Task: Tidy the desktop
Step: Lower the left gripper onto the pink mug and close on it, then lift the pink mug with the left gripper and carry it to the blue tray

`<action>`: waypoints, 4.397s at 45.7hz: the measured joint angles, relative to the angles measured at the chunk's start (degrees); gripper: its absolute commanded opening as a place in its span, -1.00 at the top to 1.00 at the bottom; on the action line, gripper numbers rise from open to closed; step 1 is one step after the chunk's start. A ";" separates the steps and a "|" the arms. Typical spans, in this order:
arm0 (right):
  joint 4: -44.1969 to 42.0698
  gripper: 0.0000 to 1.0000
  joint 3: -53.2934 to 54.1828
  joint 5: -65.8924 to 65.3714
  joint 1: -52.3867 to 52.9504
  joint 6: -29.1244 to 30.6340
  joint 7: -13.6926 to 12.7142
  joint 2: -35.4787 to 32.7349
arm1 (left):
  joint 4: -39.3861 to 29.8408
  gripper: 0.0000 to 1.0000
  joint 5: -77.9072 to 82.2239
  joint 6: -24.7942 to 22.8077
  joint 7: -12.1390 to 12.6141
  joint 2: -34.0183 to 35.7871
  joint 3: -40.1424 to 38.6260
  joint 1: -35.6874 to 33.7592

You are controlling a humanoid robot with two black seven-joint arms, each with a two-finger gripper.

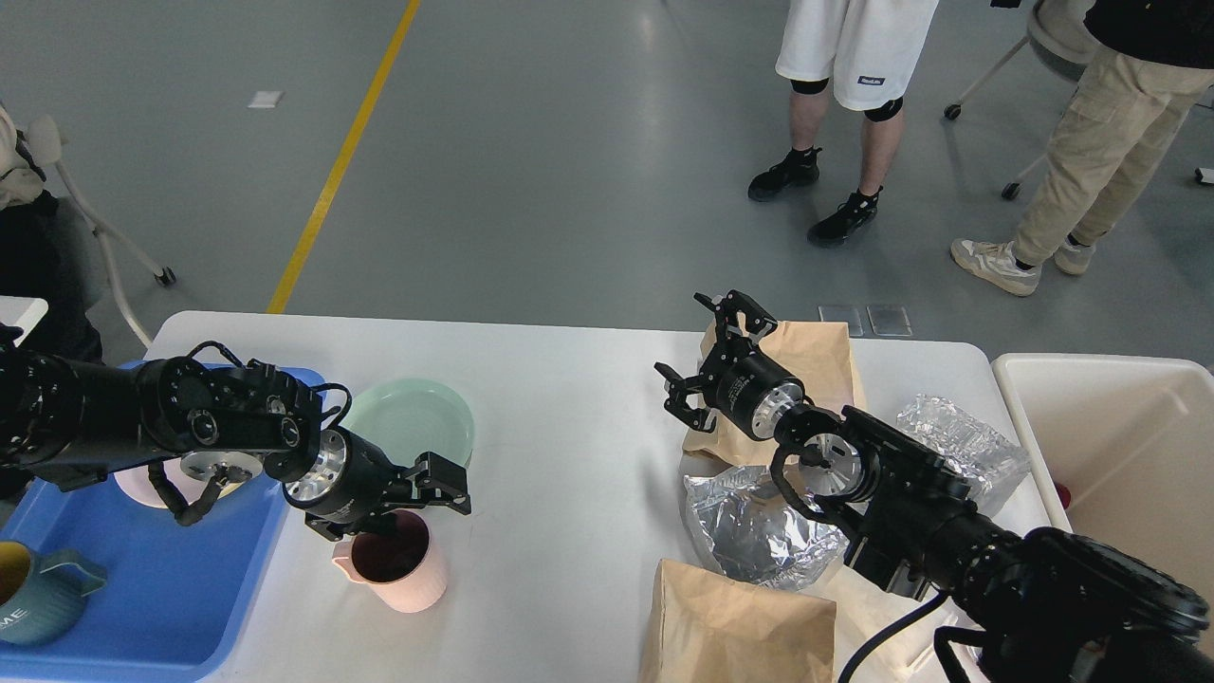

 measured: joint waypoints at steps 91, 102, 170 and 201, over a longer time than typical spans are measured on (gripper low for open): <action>0.00 -1.00 0.01 -0.03 -0.03 0.00 0.00 0.00 | 2.29 1.00 0.52 -15.04 -0.07 -0.84 0.17 -0.61; 0.00 -1.00 0.01 -0.02 -0.03 0.00 0.00 0.00 | 2.31 1.00 0.64 -20.65 0.02 -0.32 0.66 -2.73; 0.00 -1.00 0.03 -0.02 0.04 0.00 0.00 0.00 | 4.91 1.00 0.09 -30.91 0.51 13.10 23.60 -21.35; 0.00 -1.00 0.01 0.00 -0.02 0.00 0.00 0.00 | 14.70 1.00 -0.09 -30.91 0.42 16.18 21.90 -6.99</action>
